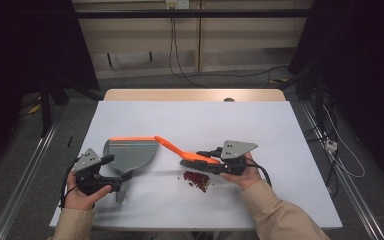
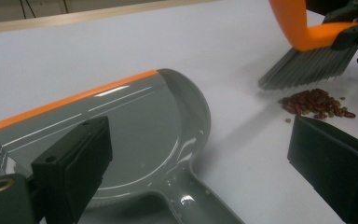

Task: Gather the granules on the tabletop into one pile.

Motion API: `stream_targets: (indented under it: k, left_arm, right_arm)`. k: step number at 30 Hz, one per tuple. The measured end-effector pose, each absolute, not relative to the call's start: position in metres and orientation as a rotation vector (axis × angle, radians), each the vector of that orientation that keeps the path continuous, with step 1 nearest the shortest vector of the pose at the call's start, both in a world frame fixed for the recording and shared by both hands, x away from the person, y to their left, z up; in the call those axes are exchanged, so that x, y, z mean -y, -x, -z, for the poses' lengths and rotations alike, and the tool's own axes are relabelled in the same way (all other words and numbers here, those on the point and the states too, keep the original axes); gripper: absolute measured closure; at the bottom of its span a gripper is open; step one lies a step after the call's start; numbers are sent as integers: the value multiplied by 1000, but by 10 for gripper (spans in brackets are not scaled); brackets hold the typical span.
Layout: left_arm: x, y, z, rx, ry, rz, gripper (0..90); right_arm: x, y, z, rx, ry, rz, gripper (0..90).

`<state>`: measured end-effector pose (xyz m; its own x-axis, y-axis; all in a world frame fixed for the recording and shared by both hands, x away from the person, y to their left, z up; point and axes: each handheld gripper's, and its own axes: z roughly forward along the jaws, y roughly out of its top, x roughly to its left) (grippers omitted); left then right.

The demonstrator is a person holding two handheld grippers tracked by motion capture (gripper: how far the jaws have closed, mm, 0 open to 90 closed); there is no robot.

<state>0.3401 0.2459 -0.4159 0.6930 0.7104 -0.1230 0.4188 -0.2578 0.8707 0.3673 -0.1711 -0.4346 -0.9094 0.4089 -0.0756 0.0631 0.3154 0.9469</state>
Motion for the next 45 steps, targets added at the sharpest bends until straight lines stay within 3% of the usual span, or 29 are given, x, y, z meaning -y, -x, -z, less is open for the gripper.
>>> stream_targets:
  k: [24, 45]
  left_arm:
    - [-237, -331, 419, -909, -1949, -345, 68]
    - [-244, -329, 430, -1081, -2033, -467, 87]
  right_arm:
    - [232, -344, 432, -2104, -975, -1588, 714]
    - [233, -343, 437, -2081, -963, -1505, 713]
